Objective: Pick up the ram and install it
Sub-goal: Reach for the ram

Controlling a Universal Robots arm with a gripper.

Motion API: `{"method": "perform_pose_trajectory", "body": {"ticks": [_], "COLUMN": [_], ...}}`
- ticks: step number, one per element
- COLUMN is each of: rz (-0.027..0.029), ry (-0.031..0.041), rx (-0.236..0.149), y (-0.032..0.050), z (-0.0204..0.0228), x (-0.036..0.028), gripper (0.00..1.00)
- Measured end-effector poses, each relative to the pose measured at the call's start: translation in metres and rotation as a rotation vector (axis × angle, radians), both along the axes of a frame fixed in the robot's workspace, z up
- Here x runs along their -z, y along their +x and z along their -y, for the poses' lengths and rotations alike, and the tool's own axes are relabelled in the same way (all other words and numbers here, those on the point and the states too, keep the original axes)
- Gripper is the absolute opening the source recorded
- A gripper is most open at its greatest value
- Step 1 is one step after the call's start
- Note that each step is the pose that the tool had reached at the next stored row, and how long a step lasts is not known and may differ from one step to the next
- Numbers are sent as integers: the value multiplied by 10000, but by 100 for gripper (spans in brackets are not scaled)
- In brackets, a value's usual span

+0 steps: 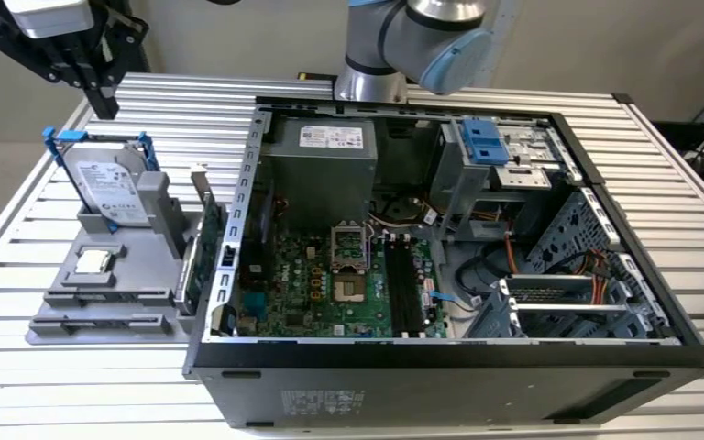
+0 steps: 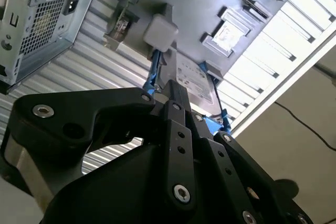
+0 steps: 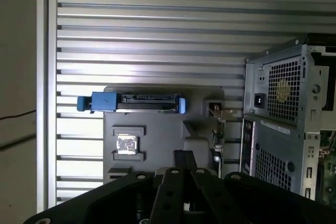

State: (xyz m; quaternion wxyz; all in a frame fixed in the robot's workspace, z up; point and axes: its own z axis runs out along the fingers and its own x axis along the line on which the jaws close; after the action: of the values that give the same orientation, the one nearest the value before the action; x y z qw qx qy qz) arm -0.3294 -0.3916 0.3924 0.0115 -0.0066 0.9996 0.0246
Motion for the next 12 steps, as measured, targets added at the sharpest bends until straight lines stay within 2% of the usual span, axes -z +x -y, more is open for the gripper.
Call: {"method": "perform_pose_trajectory", "body": {"ticks": [12], "rz": [1], "ry": [0], "rx": [0], "y": [-233], "z": [-14], "x": [2], "gripper": [0]}}
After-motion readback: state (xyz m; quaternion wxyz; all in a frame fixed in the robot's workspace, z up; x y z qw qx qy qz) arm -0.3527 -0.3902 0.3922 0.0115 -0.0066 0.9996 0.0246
